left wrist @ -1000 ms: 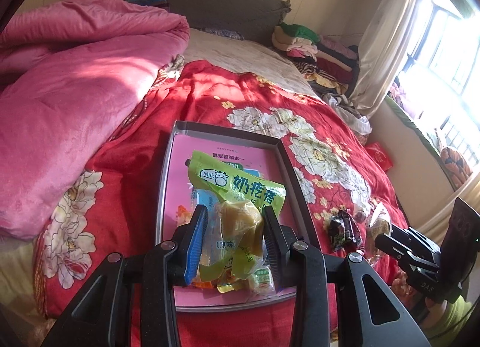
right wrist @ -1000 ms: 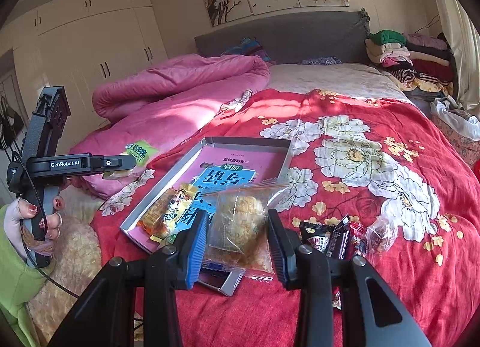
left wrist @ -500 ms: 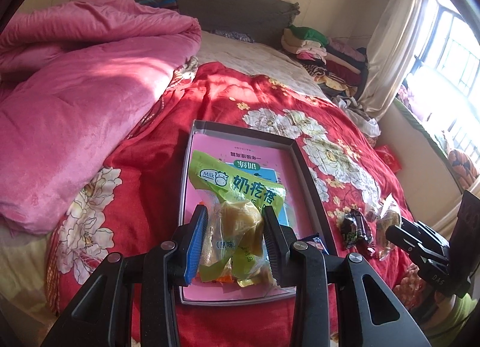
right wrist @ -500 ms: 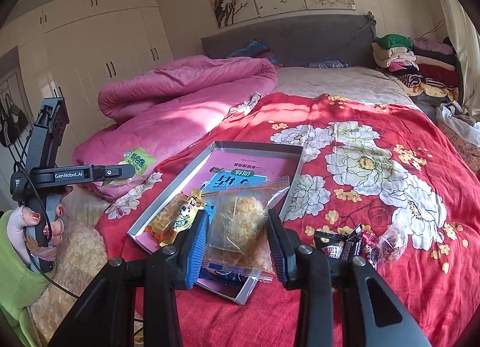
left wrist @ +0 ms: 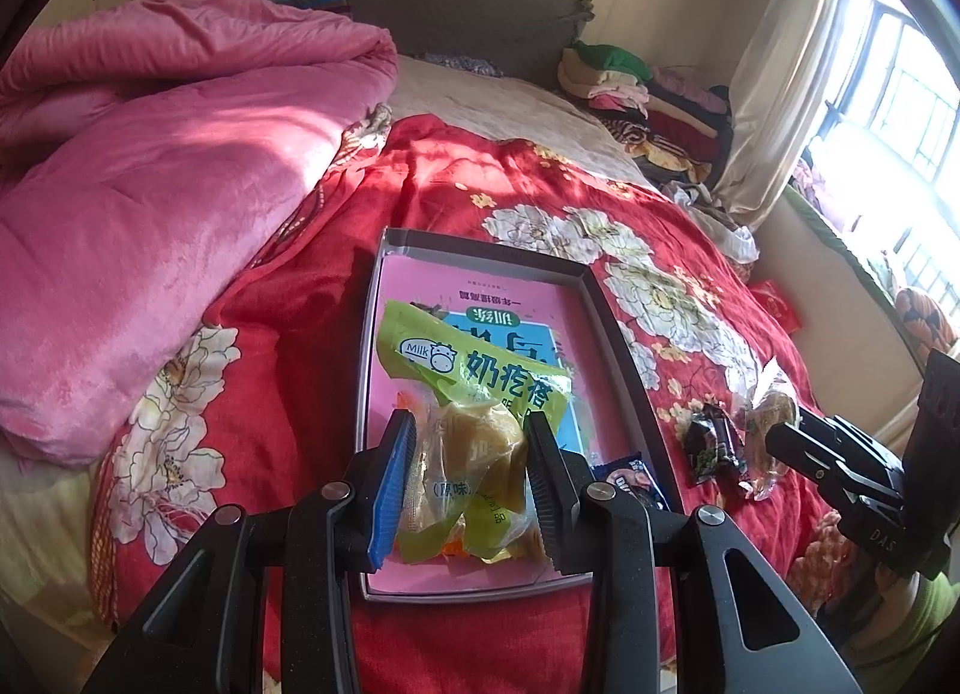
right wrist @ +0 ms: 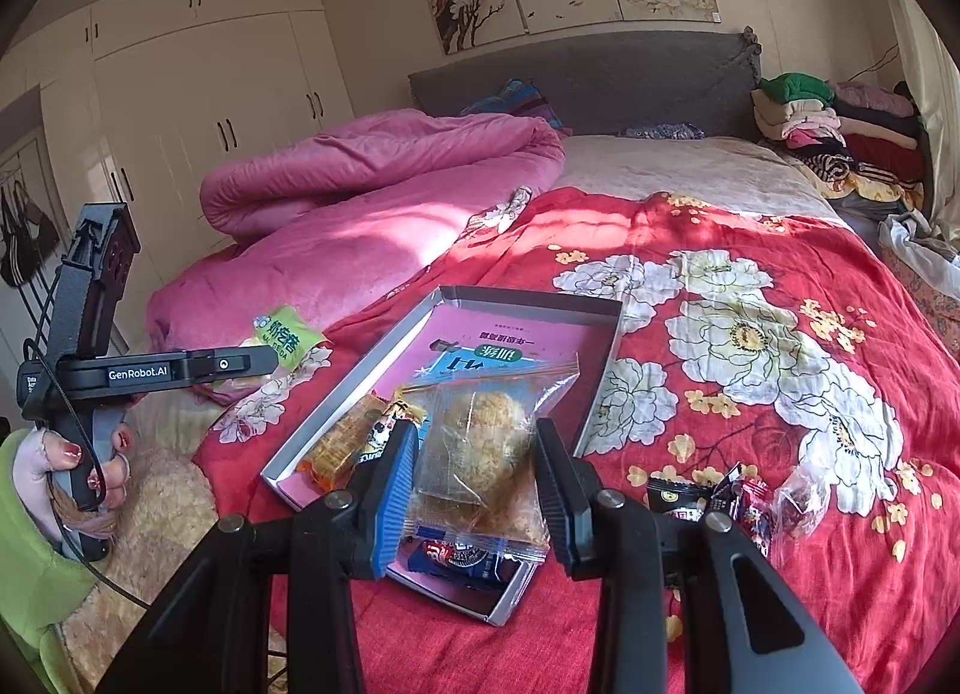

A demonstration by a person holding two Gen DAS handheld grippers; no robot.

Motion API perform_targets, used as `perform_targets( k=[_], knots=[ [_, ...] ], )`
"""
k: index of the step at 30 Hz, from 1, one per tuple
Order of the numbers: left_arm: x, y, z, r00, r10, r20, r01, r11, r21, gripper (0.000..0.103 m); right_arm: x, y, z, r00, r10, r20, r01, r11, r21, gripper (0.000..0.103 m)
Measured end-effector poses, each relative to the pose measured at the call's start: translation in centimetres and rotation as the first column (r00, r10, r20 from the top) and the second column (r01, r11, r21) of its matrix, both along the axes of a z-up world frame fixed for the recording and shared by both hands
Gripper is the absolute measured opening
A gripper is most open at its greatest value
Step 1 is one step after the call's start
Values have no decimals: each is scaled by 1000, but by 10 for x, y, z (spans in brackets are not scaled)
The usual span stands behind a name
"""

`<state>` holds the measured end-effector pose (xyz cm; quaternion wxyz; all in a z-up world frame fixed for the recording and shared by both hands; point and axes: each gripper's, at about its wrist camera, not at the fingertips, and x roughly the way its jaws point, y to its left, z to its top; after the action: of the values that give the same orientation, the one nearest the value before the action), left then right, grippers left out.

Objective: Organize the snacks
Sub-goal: 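Carry the green bag with the left tool while the right tool carries the bread bag toward the tray, then lower the green bag onto the tray with the left tool while the right tool lowers the bread bag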

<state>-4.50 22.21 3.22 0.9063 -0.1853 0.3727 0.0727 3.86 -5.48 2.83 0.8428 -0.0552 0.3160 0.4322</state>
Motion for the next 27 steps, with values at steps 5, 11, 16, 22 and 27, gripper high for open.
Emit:
perform_targets(
  k=[5,11,16,22,27],
  knots=[
    [3,0,-5,1000,-11,-6,11,1000,-9,38,-1,7,0,1000,7,4,-7,1000,-6,40],
    [4,0,-10,1000,-18,-14,18,1000,-12,38,-1,13,-1,1000,16,6,-16,1000,-16,39],
    [6,0,-13,1000,-23,-20,23,1000,-13,38,-2,19,-2,1000,25,8,-25,999,-24,39],
    [9,-1,-20,999,-33,-33,32,999,-22,38,-1,27,-3,999,35,4,-35,999,-29,40],
    [12,-3,-28,997,-46,-55,44,999,-30,38,-2,38,-7,999,51,-5,-51,998,-36,40]
  ],
)
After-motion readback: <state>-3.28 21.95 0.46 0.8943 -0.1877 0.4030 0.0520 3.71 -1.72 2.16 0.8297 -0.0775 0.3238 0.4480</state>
